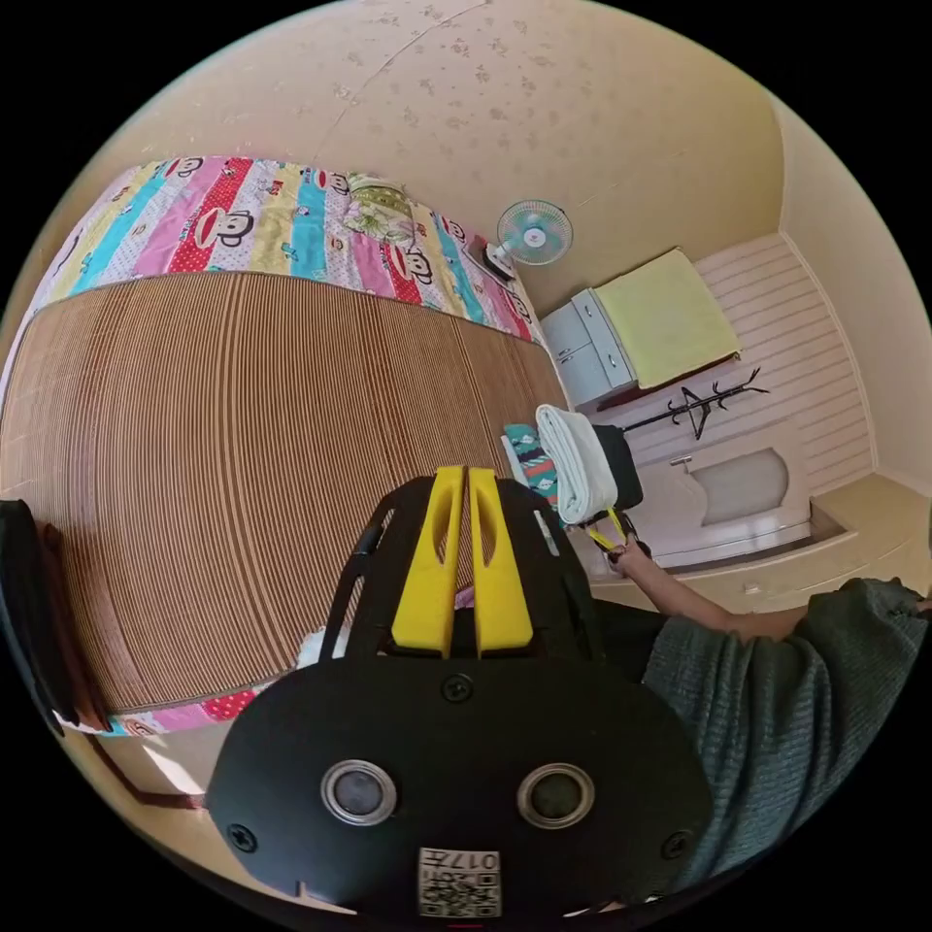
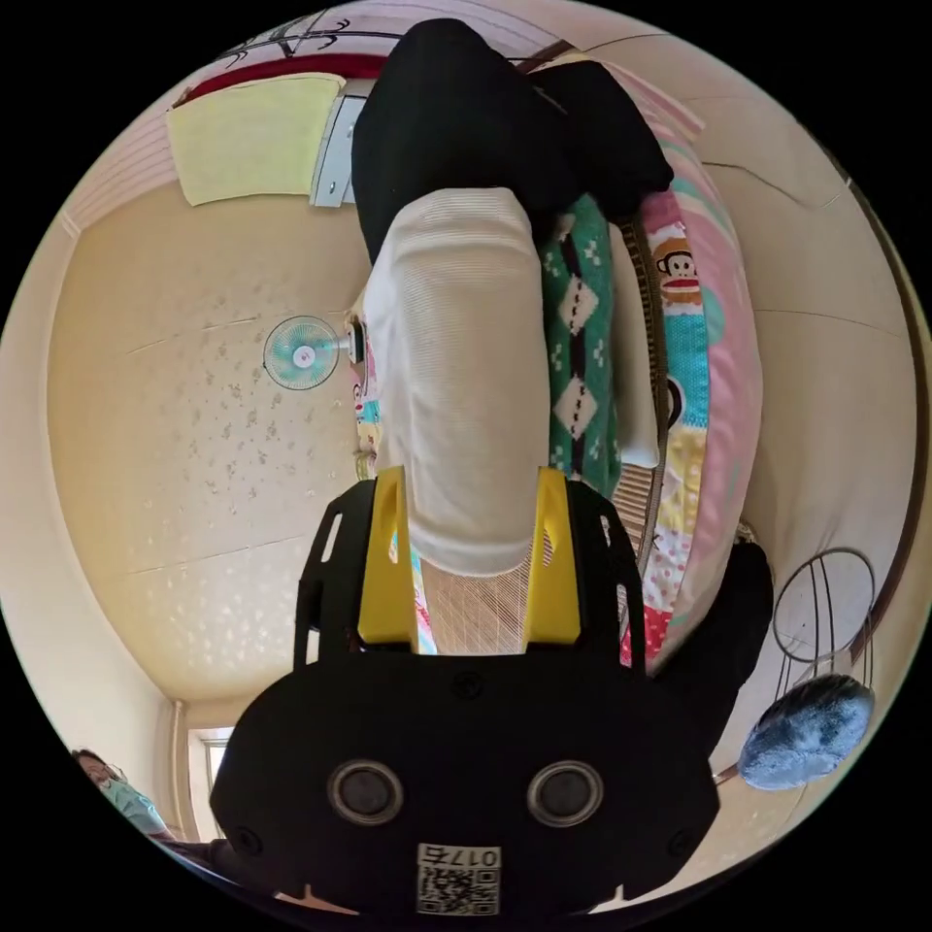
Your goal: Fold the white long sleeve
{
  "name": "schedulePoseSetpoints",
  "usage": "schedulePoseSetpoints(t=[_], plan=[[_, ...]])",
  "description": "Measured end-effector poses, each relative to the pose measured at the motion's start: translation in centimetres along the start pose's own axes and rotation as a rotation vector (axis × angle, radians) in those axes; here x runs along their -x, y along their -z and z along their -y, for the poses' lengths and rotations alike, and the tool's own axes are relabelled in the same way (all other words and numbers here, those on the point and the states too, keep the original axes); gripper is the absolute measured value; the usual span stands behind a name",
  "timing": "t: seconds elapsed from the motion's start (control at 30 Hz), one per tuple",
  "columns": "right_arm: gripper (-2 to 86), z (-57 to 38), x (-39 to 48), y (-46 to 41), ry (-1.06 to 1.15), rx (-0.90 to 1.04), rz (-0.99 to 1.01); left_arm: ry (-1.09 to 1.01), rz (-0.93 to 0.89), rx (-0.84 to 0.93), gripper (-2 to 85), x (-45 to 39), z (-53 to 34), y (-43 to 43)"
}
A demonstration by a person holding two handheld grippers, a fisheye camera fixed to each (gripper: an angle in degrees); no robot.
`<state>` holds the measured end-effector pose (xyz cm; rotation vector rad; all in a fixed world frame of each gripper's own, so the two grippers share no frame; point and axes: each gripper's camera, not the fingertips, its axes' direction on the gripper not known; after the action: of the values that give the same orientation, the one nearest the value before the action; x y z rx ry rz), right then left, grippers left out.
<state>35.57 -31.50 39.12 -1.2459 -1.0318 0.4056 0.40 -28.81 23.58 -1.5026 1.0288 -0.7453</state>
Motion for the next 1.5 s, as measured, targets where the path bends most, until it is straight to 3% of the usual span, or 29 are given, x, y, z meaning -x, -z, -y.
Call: schedulePoseSetpoints(t=[0.1, 0.17, 0.3, 0.4, 0.47, 0.5, 0.53, 0.57, 0.7, 0.93, 1.13, 1.5], plan=[[11.0, 1.1, 1.9, -0.5, -0.001, 0.073, -0.088, 0.048, 0.009, -0.003, -1.0, -0.9, -0.2, -2.6], [8.1, 0.7, 5.5, 0.1, 0.130, 0.090, -0.131, 0.065, 0.027, -0.032, -1.0, -1.9, -0.3, -3.6], [3.2, -1.1, 17.2, 1.3, 0.565, 0.118, -0.084, 0.090, 0.073, -0.075, -1.0, -3.1, -0.6, -4.6], [1.4, -2.8, 26.4, -1.8, 0.909, 0.274, -0.081, 0.116, 0.102, -0.087, -1.0, -3.5, -0.9, -5.9], [0.9, -5.9, 31.1, -4.5, 1.211, 0.504, 0.196, 0.138, 0.118, -0.098, -1.0, -3.7, -1.2, -7.1], [0.7, -7.6, 33.3, -6.3, 1.253, 0.697, 0.535, 0.144, 0.120, -0.104, -1.0, -3.8, -1.2, -7.4], [0.6, -9.1, 34.8, -9.0, 1.192, 0.792, 0.664, 0.156, 0.120, -0.116, -1.0, -4.0, -1.4, -8.0], [0.6, -10.0, 35.2, -10.5, 1.154, 0.814, 0.641, 0.165, 0.119, -0.126, -1.0, -4.2, -1.6, -8.7], [1.0, -16.2, 33.1, -19.4, 1.095, 0.929, 0.253, 0.198, 0.132, -0.144, -1.0, -4.7, -2.0, -10.8], [6.7, -12.2, 18.6, -19.7, 0.681, 0.659, -0.229, 0.320, 0.171, -0.222, -1.0, -4.9, -4.9, -12.7], [11.4, -4.8, 13.9, -19.7, 0.489, 0.537, -0.248, 0.463, 0.216, -0.201, -1.0, -4.7, -7.6, -15.5], [12.1, -0.5, 8.1, -27.8, 0.319, 0.587, -0.247, 0.518, 0.175, -0.102, -1.0, -7.4, -7.5, -24.1]])
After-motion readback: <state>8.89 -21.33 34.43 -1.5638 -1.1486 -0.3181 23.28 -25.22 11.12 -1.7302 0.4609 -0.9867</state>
